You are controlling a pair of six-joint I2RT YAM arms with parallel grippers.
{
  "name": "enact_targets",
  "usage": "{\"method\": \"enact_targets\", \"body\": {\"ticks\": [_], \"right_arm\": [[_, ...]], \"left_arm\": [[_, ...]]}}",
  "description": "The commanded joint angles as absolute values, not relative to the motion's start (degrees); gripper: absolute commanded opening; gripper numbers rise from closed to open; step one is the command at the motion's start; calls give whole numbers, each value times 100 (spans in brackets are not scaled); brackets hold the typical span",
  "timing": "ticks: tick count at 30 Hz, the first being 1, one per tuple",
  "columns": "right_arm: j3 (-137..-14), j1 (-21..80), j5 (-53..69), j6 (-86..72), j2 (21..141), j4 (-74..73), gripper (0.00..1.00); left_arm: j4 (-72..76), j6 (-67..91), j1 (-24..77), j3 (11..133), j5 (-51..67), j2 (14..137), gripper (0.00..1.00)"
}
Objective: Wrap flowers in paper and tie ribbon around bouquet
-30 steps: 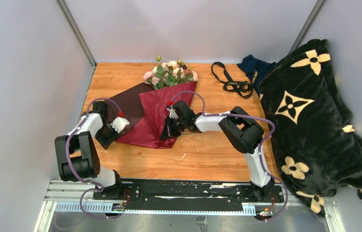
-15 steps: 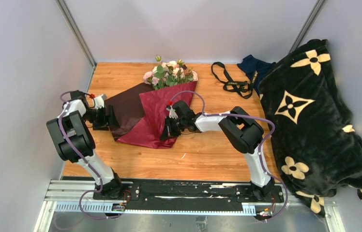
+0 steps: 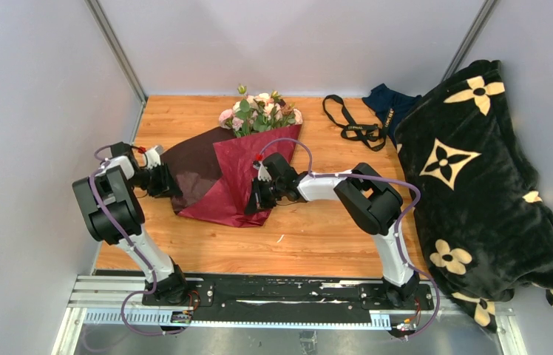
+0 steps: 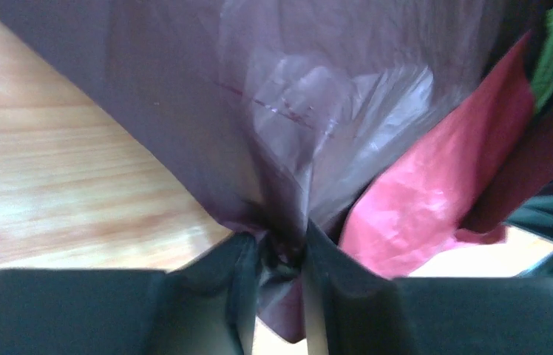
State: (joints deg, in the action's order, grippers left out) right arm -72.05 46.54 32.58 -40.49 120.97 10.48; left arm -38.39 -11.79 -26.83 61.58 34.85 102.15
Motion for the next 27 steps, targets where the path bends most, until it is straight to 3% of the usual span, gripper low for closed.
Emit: {"method": "enact_targets", "body": {"ticks": [1, 3, 8, 13, 18, 27], "right_arm": [[-7178, 4553, 2783, -3681, 12345, 277, 0], [-7200, 4553, 2810, -3683, 12365, 268, 0], [-7224, 4553, 2813, -3673, 12364, 228, 0], [-7262, 4553, 2762, -3673, 12372, 185, 0], [-7161, 4553, 2757, -3765, 12310, 393, 0], [-7000, 4583, 2722, -3972, 11979, 743, 0]], "left_arm": [[-3668, -1405, -2647, 5826, 4494, 9757, 15], [-3779, -1574, -2531, 5715, 4636, 9379, 0], [-4127, -1762, -1634, 5749, 4384, 8120, 0], [-4131, -1252, -124, 6185, 4113, 7295, 0], [-4122, -864, 1153, 6678, 3896, 7775, 0], [-3431, -582, 1646, 7437, 3040, 9265, 0]]}}
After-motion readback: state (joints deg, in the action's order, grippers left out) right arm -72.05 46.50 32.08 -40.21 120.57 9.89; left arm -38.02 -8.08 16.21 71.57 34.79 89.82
